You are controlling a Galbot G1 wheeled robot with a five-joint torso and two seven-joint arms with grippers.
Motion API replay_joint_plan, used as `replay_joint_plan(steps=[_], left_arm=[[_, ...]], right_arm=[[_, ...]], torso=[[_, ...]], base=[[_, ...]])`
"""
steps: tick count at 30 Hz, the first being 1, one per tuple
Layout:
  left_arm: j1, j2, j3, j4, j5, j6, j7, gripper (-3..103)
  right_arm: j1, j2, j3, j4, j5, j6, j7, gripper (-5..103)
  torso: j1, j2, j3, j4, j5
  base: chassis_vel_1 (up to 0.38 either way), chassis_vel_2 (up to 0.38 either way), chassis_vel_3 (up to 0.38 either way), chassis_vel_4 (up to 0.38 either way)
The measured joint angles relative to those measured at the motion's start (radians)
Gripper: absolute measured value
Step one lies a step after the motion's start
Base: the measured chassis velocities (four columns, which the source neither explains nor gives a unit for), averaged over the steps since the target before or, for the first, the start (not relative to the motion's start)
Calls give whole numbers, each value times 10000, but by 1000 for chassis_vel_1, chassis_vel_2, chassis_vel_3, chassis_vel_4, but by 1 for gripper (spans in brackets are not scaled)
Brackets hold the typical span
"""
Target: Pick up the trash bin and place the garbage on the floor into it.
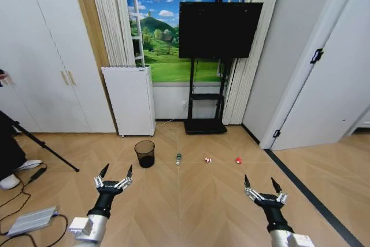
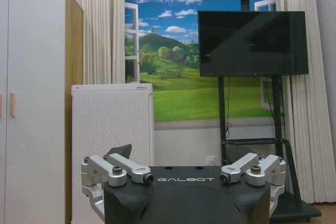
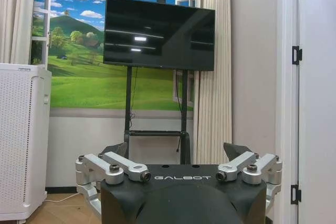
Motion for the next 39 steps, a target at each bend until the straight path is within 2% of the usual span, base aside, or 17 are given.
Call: replay_joint_plan(steps=[39], left_arm=[[202, -81, -35, -211, 157, -33, 3, 98]], right_arm=[[28, 38, 9, -79, -41, 261, -152, 100]], torso=[[2, -2, 1, 1, -2]], base=[[16, -17, -17, 17]])
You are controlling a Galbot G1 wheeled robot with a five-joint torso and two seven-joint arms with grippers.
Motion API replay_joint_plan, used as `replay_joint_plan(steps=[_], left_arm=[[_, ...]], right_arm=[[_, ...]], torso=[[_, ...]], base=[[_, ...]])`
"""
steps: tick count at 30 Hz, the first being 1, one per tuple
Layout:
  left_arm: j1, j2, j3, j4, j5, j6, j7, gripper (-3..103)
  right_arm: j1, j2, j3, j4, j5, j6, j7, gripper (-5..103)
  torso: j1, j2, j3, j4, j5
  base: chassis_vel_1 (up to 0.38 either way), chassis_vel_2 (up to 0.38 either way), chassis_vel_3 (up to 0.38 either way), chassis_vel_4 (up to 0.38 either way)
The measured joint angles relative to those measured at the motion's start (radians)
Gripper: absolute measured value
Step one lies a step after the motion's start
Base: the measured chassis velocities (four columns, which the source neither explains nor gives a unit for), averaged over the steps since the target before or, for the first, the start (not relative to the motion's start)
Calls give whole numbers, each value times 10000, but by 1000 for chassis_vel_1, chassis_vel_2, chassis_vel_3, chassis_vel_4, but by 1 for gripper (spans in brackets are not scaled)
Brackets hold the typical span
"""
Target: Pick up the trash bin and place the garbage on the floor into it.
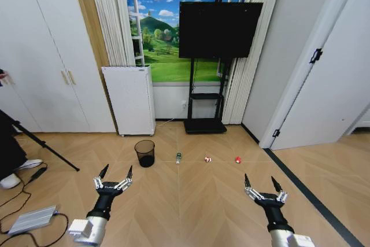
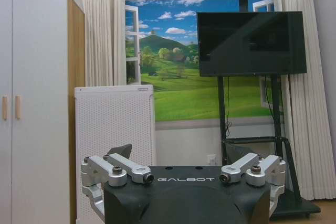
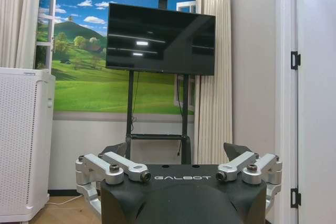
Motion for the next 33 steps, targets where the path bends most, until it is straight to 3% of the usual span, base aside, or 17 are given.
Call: replay_joint_plan(steps=[9, 23, 33], left_arm=[[35, -3, -11, 49, -16, -68, 15, 98], [23, 7, -32, 159, -17, -157, 54, 98], [43, -3, -28, 161, 9, -161, 57, 98]], right_arm=[[-20, -6, 342, -158, 149, 143, -977, 100], [-9, -25, 382, -419, 344, 341, -1110, 100], [-3, -23, 367, -477, 384, 371, -1075, 100]], torso=[[-8, 6, -4, -2, -2], [-2, 2, 0, -2, 1], [-3, 3, -2, -1, 4]], base=[[131, -137, -134, 139], [-75, 63, 80, -68], [-188, 199, 203, -200]])
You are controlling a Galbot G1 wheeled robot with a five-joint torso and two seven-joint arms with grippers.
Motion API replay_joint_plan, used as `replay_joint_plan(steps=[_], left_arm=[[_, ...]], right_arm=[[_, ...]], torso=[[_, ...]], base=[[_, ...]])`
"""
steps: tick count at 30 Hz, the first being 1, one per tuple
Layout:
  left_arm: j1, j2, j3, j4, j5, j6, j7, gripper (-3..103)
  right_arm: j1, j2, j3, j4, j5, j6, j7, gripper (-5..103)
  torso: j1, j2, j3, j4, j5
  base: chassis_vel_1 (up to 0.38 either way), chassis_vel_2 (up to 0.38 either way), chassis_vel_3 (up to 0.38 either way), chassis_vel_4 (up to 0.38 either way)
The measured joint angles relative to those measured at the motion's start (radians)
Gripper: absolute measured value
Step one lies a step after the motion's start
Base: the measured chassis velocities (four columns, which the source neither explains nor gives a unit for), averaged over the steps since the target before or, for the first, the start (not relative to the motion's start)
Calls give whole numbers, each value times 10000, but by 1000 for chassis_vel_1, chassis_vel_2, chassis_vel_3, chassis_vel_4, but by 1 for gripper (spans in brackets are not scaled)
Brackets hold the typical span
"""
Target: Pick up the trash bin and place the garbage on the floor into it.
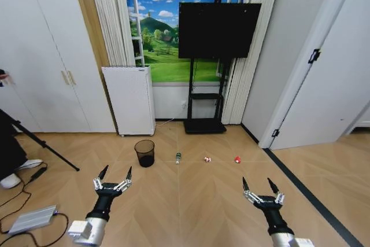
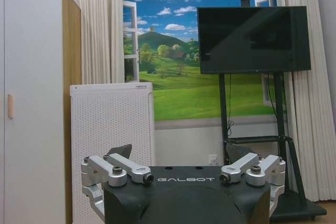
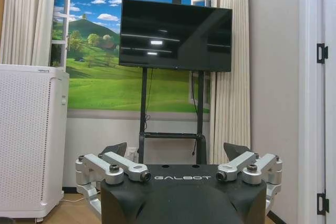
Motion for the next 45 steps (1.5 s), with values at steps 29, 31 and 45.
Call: replay_joint_plan(steps=[29, 31, 45], left_arm=[[17, -1, 10, -56, 67, 47, -2, 98], [25, -17, 26, -55, 75, 54, -2, 98], [50, -36, 12, -49, 187, 70, -5, 98]], right_arm=[[147, -33, -227, -279, 93, 87, 50, 100], [152, -42, -224, -296, 107, 106, 53, 100], [236, -74, -300, -342, -58, 307, 158, 100]], torso=[[0, 0, 1, 0, 2], [1, 0, 2, 1, -5], [2, -1, 2, 2, 1]], base=[[-301, 302, 308, -303], [-278, 295, 325, -311], [-274, 277, 274, -271]])
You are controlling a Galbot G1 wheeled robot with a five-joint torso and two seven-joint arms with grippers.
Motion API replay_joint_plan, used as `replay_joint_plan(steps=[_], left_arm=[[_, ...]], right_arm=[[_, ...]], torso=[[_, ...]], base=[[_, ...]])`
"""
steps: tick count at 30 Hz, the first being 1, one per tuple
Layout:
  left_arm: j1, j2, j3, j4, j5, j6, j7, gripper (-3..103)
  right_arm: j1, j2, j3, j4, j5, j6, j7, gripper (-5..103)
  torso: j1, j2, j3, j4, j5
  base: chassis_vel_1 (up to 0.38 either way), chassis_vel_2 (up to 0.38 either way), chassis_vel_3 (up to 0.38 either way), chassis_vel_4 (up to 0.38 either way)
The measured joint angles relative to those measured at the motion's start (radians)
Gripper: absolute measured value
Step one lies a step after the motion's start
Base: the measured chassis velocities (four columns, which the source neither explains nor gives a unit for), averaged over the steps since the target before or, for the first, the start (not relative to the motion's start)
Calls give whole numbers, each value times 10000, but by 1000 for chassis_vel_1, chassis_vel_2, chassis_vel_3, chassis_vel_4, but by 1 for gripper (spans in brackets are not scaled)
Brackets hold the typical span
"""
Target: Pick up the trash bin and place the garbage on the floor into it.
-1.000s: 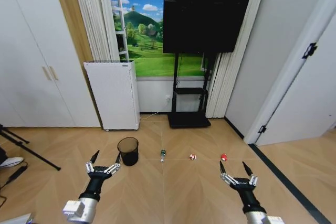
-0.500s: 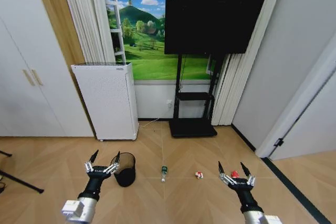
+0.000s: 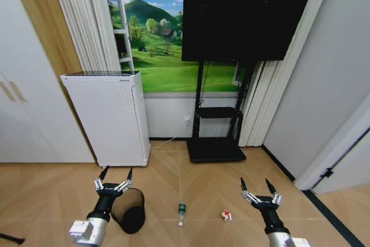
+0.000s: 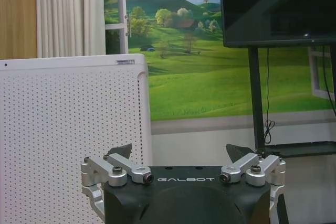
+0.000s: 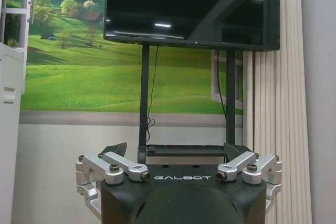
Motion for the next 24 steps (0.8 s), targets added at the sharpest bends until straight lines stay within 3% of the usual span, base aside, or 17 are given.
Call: replay_joint_plan(steps=[6, 12, 20, 24], left_arm=[[16, -6, -10, -20, 31, 3, -16, 98], [47, -17, -29, -29, 65, 4, -18, 98], [225, -48, -142, -29, 24, -77, -16, 98], [263, -45, -157, 5, 12, -131, -15, 98]], right_arm=[[101, -38, -14, -70, -371, 42, 574, 100], [92, -46, -2, -105, -381, 54, 629, 100], [279, -69, -145, 236, -241, 52, 1067, 100], [174, -100, -97, 357, -26, 32, 899, 100]], torso=[[0, 0, 0, -2, -4], [2, -1, 1, -2, -3], [-6, 1, -3, -1, -2], [-5, 1, -2, -2, -3]], base=[[-189, 195, 179, -192], [-86, 118, 107, -86], [15, -21, -18, 17], [0, 0, 0, 0]])
